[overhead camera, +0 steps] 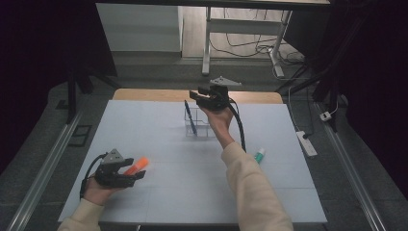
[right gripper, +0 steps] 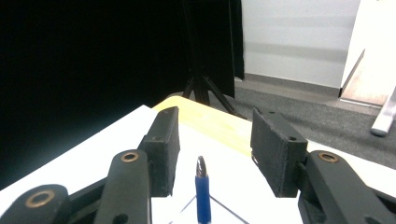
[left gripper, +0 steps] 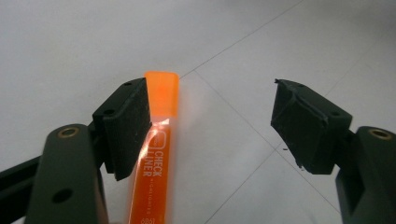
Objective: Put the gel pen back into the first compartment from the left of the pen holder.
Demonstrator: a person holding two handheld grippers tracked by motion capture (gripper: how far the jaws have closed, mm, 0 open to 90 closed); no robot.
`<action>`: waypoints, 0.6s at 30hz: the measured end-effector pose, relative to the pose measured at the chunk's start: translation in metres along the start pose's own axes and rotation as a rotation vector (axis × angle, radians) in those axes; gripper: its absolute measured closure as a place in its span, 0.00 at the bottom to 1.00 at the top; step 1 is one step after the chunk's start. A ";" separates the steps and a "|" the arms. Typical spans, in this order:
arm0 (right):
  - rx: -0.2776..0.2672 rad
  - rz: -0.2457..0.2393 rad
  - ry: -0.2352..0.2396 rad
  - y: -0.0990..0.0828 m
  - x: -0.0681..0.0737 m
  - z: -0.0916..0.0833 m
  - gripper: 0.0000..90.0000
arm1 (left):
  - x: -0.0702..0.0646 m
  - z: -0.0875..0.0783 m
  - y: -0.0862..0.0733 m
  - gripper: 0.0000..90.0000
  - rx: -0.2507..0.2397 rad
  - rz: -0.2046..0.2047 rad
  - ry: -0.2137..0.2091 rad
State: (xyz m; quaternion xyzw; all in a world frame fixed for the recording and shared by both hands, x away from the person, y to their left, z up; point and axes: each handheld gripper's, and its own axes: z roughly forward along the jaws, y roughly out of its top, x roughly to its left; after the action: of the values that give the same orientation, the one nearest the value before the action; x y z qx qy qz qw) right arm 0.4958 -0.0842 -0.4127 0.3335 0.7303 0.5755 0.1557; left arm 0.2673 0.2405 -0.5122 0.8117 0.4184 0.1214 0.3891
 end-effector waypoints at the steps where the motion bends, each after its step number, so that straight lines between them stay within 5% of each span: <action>1: 0.003 0.000 0.001 0.000 -0.001 -0.001 0.57 | 0.000 0.000 0.000 0.32 0.000 -0.001 0.000; 18: 0.063 -0.033 0.042 -0.021 -0.006 -0.034 0.56 | 0.001 0.000 0.000 0.32 0.001 -0.008 0.005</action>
State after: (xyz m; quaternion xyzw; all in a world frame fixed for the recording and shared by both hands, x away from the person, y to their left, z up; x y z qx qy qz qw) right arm 0.4729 -0.1152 -0.4239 0.3140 0.7566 0.5563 0.1395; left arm 0.2675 0.2412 -0.5126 0.8099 0.4227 0.1217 0.3880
